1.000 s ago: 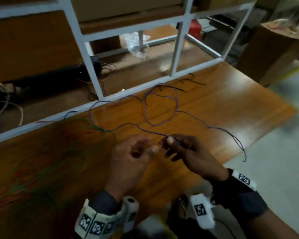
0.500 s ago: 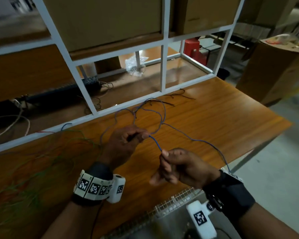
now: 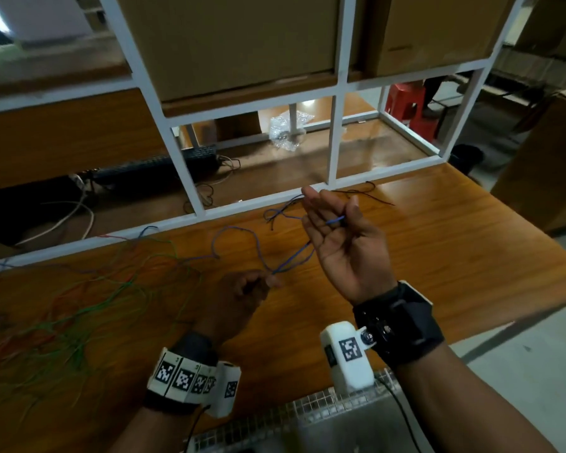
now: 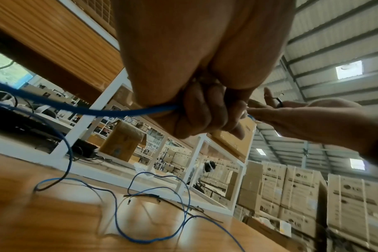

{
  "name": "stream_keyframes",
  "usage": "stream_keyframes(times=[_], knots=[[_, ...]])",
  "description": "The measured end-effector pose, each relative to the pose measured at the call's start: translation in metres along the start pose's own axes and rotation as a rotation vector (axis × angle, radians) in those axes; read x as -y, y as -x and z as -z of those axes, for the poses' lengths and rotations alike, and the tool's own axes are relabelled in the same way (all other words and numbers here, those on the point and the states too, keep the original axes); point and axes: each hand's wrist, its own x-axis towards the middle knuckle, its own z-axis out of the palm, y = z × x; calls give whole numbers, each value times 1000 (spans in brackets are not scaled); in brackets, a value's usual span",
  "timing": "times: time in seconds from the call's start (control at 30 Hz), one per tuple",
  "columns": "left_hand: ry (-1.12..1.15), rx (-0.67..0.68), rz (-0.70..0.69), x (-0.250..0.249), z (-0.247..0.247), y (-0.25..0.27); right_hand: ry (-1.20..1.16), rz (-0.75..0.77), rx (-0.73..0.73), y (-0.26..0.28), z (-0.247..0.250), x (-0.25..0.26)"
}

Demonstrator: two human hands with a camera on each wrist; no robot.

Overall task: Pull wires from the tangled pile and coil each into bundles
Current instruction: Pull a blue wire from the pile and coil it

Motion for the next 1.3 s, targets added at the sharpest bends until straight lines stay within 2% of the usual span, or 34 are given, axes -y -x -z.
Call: stream_keyframes(times=[0.1,0.17,0.23,0.3,0.37,0.5,0.63,0.77,0.83,0.97,1.07,1.23,1.3], knots=[[-196,100,-13,3,3,-1,22,38,-82,-9,-2,-9],[-169,172,-5,3,6,-3,165,85,-119,-15,0,-19],[-148,151,31,9,18,-13,470,211,-191,-22,7,-28],[-277,116,-20,9,37,-25,866,315,-226,-27,20,-35],[-397,151,-91,7,55,-34,1112,248,-194,-29,30,-43],[-442,222,-194,-1,83,-55,1474,7,25,-33,45,-56],[-498,219,-371,-20,109,-81,1608,-111,189,-39,48,-49],[-564,236,-553,-47,112,-108,1615,-272,371,-36,35,-41],[-526,255,-609,-64,106,-120,1560,-346,387,-32,26,-38],[-383,342,-564,-98,87,-137,1369,-406,372,-23,8,-18],[-244,325,-504,-108,72,-149,1190,-361,455,-13,0,-5],[142,311,-478,-97,35,-157,685,-416,539,-6,-5,14],[190,281,-450,-97,22,-155,571,-345,575,-8,-14,21]])
